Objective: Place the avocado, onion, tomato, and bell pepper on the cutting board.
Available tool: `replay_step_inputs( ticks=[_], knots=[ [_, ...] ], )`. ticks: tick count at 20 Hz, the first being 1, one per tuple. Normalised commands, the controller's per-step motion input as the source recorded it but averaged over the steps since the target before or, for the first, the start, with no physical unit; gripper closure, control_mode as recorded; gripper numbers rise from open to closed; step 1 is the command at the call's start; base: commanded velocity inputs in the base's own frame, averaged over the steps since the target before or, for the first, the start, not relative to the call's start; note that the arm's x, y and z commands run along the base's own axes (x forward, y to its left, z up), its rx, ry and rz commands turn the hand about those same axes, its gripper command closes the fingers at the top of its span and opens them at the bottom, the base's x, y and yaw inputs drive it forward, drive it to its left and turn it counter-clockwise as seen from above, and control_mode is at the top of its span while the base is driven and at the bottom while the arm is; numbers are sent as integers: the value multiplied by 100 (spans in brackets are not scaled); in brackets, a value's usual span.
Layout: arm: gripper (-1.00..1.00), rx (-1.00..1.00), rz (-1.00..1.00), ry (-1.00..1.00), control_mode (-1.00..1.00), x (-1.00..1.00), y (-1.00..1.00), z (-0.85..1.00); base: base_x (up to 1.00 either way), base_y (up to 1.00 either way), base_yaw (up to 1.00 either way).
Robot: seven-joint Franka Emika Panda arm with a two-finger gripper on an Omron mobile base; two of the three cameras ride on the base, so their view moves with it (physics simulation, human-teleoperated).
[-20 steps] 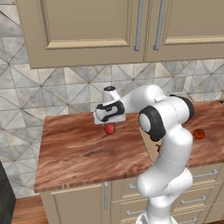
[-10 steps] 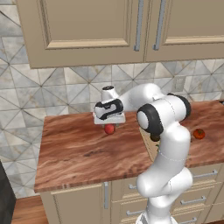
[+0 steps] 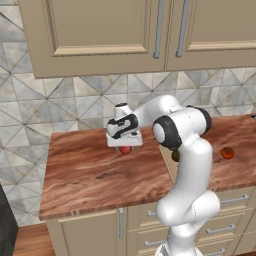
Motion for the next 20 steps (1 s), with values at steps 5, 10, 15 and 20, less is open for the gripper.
replay_step_inputs(
  ticks=[5, 10, 15, 20],
  knots=[
    [100, -5, -9, 7, -100, 0, 0, -26, 0, 0, 0],
    [100, -1, -5, 0, -100, -20, -2, 39, 0, 0, 0],
    [100, 0, -5, -3, -100, -78, -23, 81, 0, 0, 0],
    [100, 0, -8, -1, -100, -100, -56, 80, 0, 0, 0]
  ],
)
